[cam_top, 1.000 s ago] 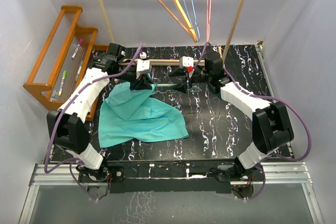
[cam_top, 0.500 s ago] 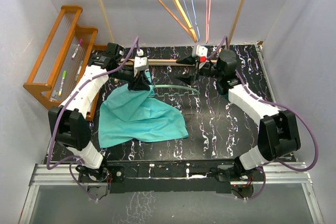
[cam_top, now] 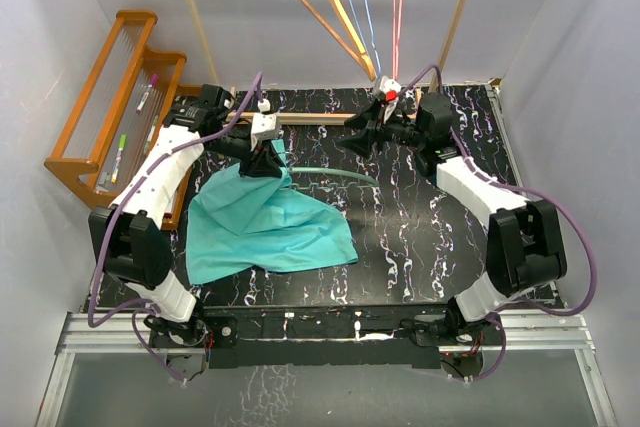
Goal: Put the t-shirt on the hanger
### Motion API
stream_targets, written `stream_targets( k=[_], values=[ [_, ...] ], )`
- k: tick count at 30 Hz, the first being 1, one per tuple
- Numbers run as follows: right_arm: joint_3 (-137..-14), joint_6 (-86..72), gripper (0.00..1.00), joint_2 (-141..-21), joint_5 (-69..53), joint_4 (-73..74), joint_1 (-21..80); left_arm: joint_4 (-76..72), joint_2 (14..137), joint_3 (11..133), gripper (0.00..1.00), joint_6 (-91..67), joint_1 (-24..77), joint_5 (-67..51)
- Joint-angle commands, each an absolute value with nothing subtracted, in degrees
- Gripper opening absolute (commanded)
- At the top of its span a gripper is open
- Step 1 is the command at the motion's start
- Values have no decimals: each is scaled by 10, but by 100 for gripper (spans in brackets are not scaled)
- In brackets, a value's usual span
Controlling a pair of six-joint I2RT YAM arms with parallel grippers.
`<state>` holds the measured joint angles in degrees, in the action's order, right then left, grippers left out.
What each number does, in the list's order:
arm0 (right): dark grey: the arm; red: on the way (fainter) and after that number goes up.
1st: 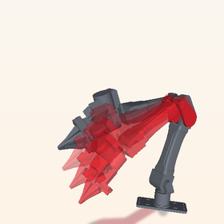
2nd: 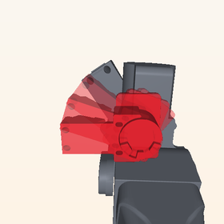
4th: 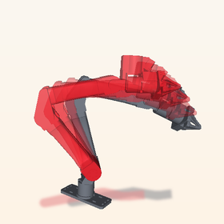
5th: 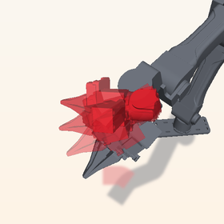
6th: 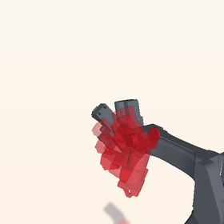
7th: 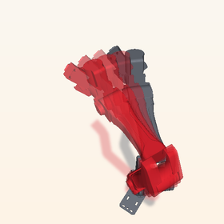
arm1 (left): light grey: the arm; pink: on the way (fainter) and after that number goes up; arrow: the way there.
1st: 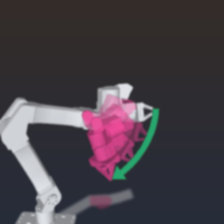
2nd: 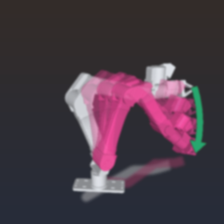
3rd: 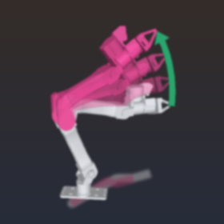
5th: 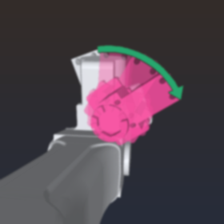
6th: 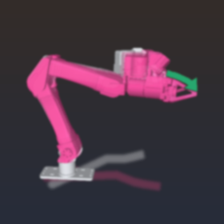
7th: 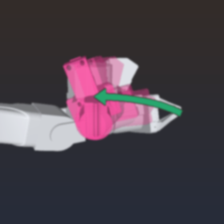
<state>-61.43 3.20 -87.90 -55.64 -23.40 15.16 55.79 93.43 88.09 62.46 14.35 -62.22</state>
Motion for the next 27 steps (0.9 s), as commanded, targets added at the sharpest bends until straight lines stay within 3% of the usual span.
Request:
stream_targets(
  k=[1,7,15,27],
  values=[
    [-639,6,58,-908,-550,-220,150,596,885,902,0,660,142,-665],
    [-652,-15,54,-964,-547,-208,144,623,881,913,0,680,141,-669],
    [-702,-102,46,-1061,-638,-242,149,626,876,918,0,686,142,-687],
    [-697,-158,46,-1130,-681,-308,206,628,876,922,0,688,148,-703]
  ],
)
